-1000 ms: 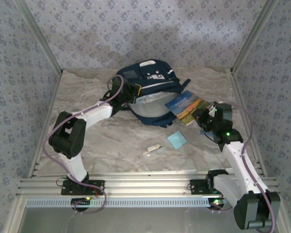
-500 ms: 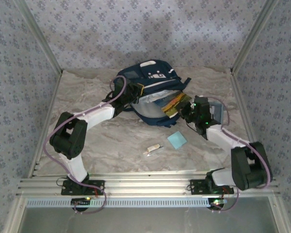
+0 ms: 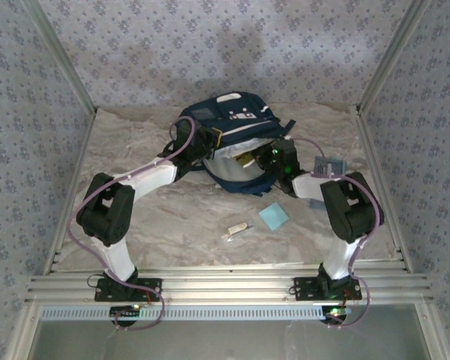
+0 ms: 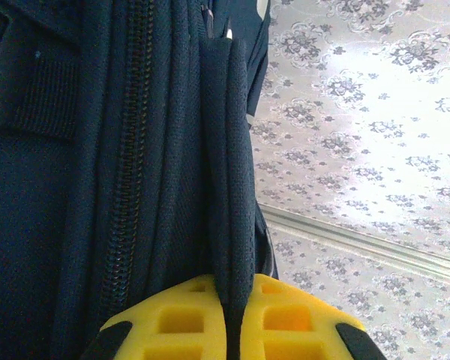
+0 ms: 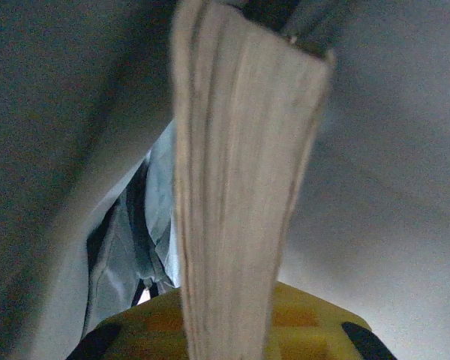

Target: Pack books, pencil case, and school supplies into a backpack

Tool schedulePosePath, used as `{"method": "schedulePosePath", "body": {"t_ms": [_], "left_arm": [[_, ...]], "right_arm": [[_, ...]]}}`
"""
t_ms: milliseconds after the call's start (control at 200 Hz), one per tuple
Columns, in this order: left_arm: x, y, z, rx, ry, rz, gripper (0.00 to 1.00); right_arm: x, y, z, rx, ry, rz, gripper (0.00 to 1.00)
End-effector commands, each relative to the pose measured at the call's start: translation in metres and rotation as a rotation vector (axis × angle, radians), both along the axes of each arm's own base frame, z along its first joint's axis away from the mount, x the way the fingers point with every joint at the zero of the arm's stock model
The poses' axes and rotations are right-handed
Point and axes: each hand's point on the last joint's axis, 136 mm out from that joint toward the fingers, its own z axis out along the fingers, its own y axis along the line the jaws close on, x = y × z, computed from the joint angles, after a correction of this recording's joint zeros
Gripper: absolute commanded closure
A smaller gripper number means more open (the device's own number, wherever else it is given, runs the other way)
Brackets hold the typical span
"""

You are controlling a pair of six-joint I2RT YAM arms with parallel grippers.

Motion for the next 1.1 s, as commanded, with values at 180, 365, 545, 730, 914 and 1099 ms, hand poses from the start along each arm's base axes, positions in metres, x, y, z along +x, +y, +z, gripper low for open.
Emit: {"method": "schedulePosePath", "body": {"t_ms": [180,365,545,730,914,1099], "left_arm": [[-0.001,-0.007,0.114,-0.183,-0.26,-0.01,1.0],[0.0,-0.005,0.112,-0.162,-0.254,-0.004,1.0],[0.004,-0.002,0.101,-0.144,-0.237,0.013,1.0],[0.013,0.014,0.084,-0.099,-0.213,0.063,1.0],[0.017,0.034,0.08,-0.04,-0.214,0.113,1.0],[0.019,0.037,0.077,-0.036,-0.212,0.117,1.0]], "right_arm": [[0.056,0.037,0.02,0.179,-0.157,-0.01,0.96],[0.047,0.029,0.045,0.242,-0.271,-0.035,1.0],[0.021,0.013,0.055,0.242,-0.272,-0.04,1.0],[0.004,-0.001,0.054,0.288,-0.253,-0.034,1.0],[-0.018,-0.019,0.052,0.294,-0.235,-0.054,1.0],[-0.028,-0.024,0.063,0.217,-0.246,-0.046,1.0]]}}
